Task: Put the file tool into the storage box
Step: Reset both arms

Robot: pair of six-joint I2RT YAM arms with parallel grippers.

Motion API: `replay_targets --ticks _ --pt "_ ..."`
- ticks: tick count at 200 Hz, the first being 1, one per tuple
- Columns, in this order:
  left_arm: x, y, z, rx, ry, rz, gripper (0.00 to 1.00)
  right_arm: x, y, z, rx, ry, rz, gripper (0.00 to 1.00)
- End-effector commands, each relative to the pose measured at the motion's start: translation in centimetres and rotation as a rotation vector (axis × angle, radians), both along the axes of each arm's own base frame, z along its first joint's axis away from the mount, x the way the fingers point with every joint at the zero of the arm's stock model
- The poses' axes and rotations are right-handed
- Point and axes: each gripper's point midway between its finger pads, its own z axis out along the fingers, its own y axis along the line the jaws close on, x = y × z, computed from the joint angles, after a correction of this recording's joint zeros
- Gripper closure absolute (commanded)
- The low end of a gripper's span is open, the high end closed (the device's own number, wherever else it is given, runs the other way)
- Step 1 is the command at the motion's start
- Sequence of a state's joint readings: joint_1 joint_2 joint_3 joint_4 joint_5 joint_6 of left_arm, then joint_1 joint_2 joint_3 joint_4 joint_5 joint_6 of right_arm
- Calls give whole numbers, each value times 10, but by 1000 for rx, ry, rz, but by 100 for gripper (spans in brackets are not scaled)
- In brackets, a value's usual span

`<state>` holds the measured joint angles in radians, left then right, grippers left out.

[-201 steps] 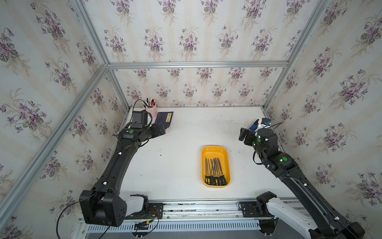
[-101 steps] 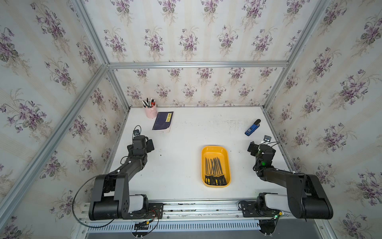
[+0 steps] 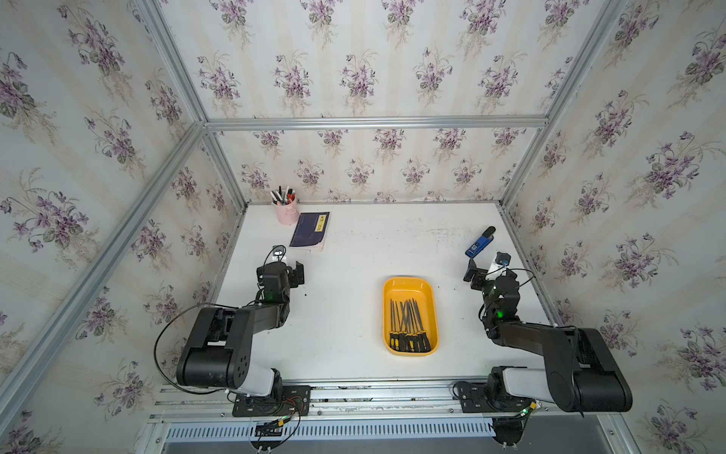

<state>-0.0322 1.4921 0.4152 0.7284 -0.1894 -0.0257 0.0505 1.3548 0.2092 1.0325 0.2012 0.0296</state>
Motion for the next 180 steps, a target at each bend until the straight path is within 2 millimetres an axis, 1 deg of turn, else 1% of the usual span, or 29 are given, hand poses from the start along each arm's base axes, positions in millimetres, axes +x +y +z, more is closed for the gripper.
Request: replay_targets --ticks 1,7,14,20,24,27,37,42,47,54,56,61,66,71,78,82,92,95,97,104,106,111,135,147,180 --pt "3 1 6 8 -17 0 0 7 2 9 6 -92 -21 0" --pt "2 1 5 9 -14 0 0 9 4 -1 -3 -81 -18 0" --pt "2 1 5 6 -10 0 0 10 5 9 -24 -134 -33 0" --pt "2 1 5 9 -14 -1 0 9 3 8 -6 -116 -41 0" --pt "2 1 4 8 -10 -1 0 7 2 1 2 -81 -46 0" --pt "2 1 4 7 -9 0 0 6 1 1 4 -87 -47 0" --pt "2 1 5 9 -12 1 0 5 2 12 -8 -151 -35 0" --pt "2 1 4 8 -10 0 0 8 4 10 -4 -131 -28 0" --pt "2 1 4 8 -10 1 0 11 3 1 2 -78 -31 0" --pt "2 1 5 9 -13 1 0 11 3 -1 2 -80 -28 0" --pt "2 1 4 9 -10 2 0 11 3 5 0 -107 -29 0" --pt "2 1 5 9 -11 2 0 10 2 7 -1 -119 -30 0" --pt "2 1 4 9 -9 0 0 11 3 6 4 -108 -29 0" --pt "2 1 5 9 -10 1 0 11 2 1 6 -79 -33 0" --pt "2 1 4 9 -10 2 0 10 2 1 2 -88 -32 0" --pt "2 1 5 9 -11 2 0 10 2 7 0 -117 -32 0" --pt "2 1 4 9 -10 2 0 11 2 7 6 -111 -35 0" --pt "2 1 5 9 -11 2 0 10 1 1 5 -85 -36 0" --pt "2 1 5 9 -11 2 0 10 2 1 5 -82 -36 0" --pt "2 1 5 8 -11 2 0 9 2 1 2 -88 -36 0" --pt "2 1 5 8 -11 1 0 9 1 5 3 -109 -37 0" --pt "2 1 5 9 -12 2 0 9 1 7 2 -119 -41 0" --pt "2 1 5 9 -11 2 0 7 3 8 -5 -122 -37 0" --pt "2 1 5 9 -11 2 0 11 2 5 1 -106 -45 0" --pt "2 1 5 9 -11 2 0 10 0 5 3 -106 -49 0"
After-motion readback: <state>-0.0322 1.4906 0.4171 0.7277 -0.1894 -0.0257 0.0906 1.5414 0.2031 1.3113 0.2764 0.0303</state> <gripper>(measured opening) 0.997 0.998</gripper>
